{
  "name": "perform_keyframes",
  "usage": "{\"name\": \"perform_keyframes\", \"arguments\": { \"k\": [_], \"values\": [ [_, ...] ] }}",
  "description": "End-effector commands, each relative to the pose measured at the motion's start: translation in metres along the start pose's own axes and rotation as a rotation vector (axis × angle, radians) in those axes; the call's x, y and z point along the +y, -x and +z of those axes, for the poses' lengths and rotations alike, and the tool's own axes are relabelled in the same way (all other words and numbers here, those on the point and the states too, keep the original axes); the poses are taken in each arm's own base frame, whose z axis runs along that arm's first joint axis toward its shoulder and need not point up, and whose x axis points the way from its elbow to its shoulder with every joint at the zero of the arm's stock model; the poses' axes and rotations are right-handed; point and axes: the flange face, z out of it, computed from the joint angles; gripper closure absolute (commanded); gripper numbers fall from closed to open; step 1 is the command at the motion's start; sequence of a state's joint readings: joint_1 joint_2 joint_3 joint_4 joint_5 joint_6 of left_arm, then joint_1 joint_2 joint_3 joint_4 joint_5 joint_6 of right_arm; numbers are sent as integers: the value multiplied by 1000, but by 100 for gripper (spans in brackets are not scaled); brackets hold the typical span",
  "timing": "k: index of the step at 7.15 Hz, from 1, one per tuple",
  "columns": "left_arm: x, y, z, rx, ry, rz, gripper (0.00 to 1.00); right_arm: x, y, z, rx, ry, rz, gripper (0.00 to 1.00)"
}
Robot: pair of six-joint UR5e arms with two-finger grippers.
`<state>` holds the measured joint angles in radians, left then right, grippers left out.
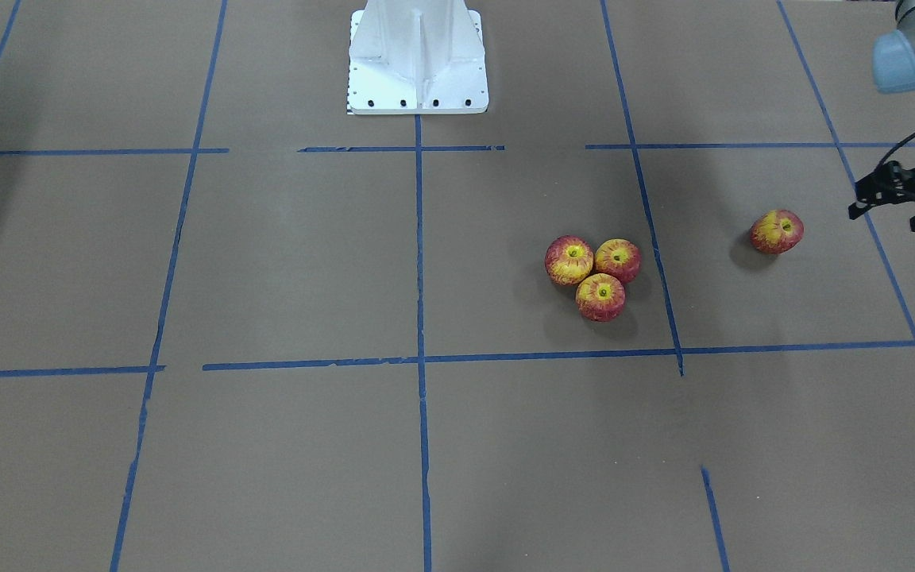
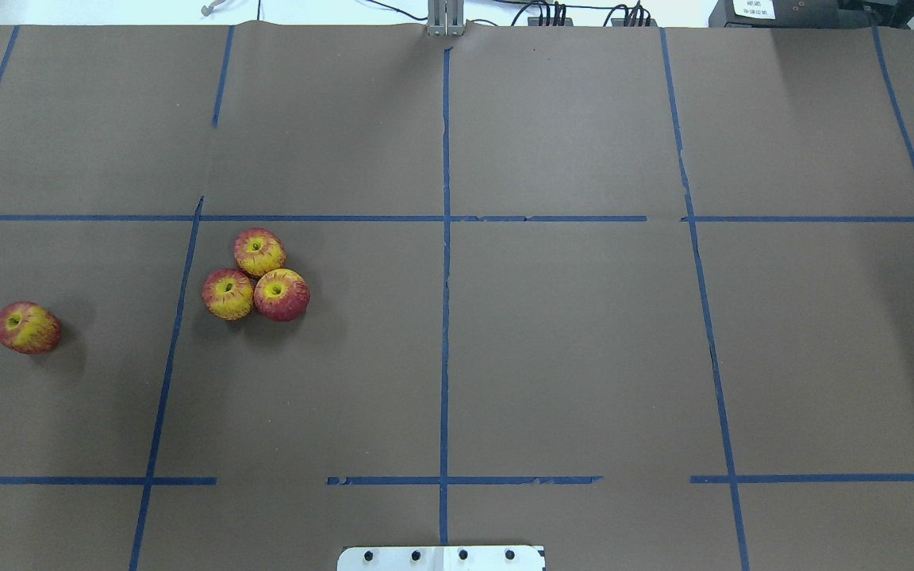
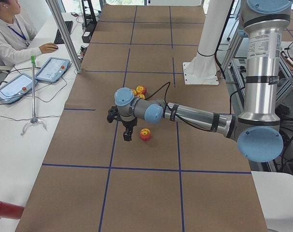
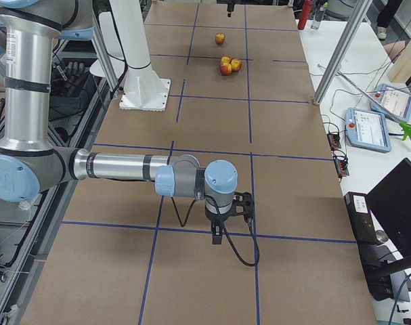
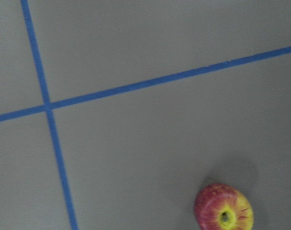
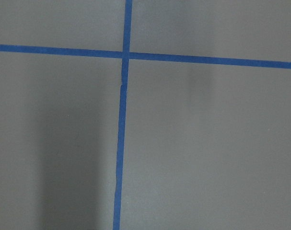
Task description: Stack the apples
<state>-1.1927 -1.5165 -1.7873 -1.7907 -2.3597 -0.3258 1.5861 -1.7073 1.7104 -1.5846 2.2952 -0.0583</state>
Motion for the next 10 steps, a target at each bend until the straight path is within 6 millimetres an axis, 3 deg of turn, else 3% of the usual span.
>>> {"name": "perform_keyframes", "arguments": {
  "k": [1, 2, 3, 7, 10],
  "values": [
    [41, -32, 46, 66, -13, -47, 0, 0, 0, 0, 0, 0, 0, 0],
    [46, -51, 67, 45, -3, -87, 0, 0, 0, 0, 0, 0, 0, 0],
    [47, -53, 75, 19, -8, -88, 0, 0, 0, 0, 0, 0, 0, 0],
    [47, -39, 98, -44, -2, -103, 0, 0, 0, 0, 0, 0, 0, 0],
    [46, -42, 104, -42, 9, -97, 0, 0, 0, 0, 0, 0, 0, 0]
  ]
}}
